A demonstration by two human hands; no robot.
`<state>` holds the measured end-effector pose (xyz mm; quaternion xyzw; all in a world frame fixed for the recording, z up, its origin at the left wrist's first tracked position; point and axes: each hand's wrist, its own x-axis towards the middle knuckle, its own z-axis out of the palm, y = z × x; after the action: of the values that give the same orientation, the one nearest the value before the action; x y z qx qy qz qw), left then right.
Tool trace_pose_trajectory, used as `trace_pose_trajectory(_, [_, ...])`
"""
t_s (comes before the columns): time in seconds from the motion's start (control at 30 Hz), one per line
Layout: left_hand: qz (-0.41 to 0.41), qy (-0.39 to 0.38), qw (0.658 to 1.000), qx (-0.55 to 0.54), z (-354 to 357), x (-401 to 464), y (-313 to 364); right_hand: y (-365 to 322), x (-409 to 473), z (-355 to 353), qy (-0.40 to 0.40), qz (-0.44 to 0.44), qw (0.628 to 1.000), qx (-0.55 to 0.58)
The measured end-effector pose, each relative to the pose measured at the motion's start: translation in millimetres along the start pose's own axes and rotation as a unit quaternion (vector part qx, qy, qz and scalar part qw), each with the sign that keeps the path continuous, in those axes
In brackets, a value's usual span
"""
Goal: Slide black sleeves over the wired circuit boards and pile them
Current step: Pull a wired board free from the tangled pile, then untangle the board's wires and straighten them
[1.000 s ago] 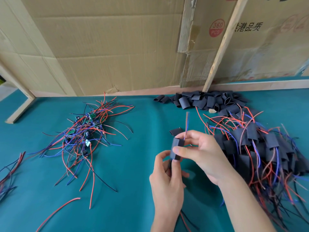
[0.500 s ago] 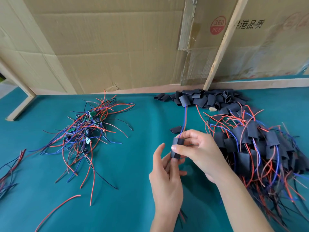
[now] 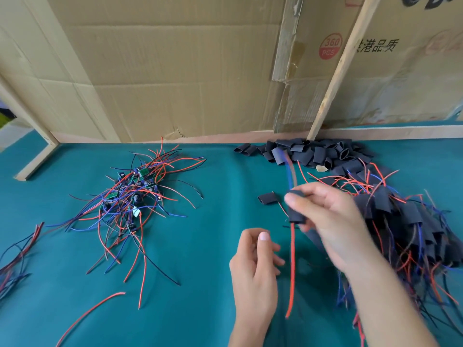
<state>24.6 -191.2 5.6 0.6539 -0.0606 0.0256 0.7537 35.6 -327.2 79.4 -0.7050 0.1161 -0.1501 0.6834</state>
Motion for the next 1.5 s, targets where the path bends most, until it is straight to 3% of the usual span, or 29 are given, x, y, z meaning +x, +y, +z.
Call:
trace_pose_trajectory(0.1, [-0.005,0.016,1.000,0.001,-0.2,0.7,-1.7,-25.8,-0.3,-40.1,0.070,-0.055,0.982,-0.164])
trace_pose_trajectory(0.27, [-0.019,0.014,1.000,-0.004,-1.2,1.1,-3.7,-56.2,17.3,-95.5,0.192,-0.026,0.857,-0.477])
trace_pose_trajectory(0.37, [-0.032,0.021,0.999,-0.017,-0.6,2.4,-5.1,-65.6,25.5,-69.5,0.198,-0.112,0.831,-0.507])
trace_pose_trajectory(0.43, [-0.036,0.028,0.999,-0.023,0.0,2.6,-5.9,-64.8,25.9,-22.7,0.125,-0.212,0.817,-0.521])
trace_pose_trajectory(0.47, [-0.035,0.030,0.999,-0.020,-0.4,2.8,-5.9,-62.9,25.8,6.2,0.046,-0.239,0.819,-0.519])
trace_pose_trajectory(0.57, [-0.021,0.040,0.999,0.006,-1.6,4.0,-6.3,-42.0,44.0,88.9,-0.206,-0.162,0.827,-0.498])
trace_pose_trajectory(0.67, [-0.013,0.050,0.999,0.001,-3.9,4.2,-3.6,-2.3,73.6,156.1,-0.294,-0.071,0.796,-0.525])
trace_pose_trajectory(0.9, [-0.025,0.068,0.997,-0.021,-9.6,5.6,-1.5,39.7,100.7,202.0,-0.261,-0.064,0.834,-0.481])
trace_pose_trajectory(1.03, [-0.020,0.089,0.996,0.002,-7.5,8.2,-4.5,18.4,95.7,171.6,-0.232,-0.055,0.897,-0.373])
trace_pose_trajectory(1.17, [-0.040,0.138,0.989,-0.043,-5.2,10.2,-1.3,-1.9,78.1,117.4,-0.242,-0.012,0.944,-0.222])
trace_pose_trajectory(1.3, [-0.064,0.167,0.978,-0.109,-4.2,10.9,2.1,-17.2,51.6,69.8,-0.230,-0.002,0.963,-0.139])
trace_pose_trajectory(1.5, [-0.080,0.168,0.969,-0.163,-3.5,10.7,1.4,-20.9,0.6,24.7,-0.261,-0.001,0.959,-0.107])
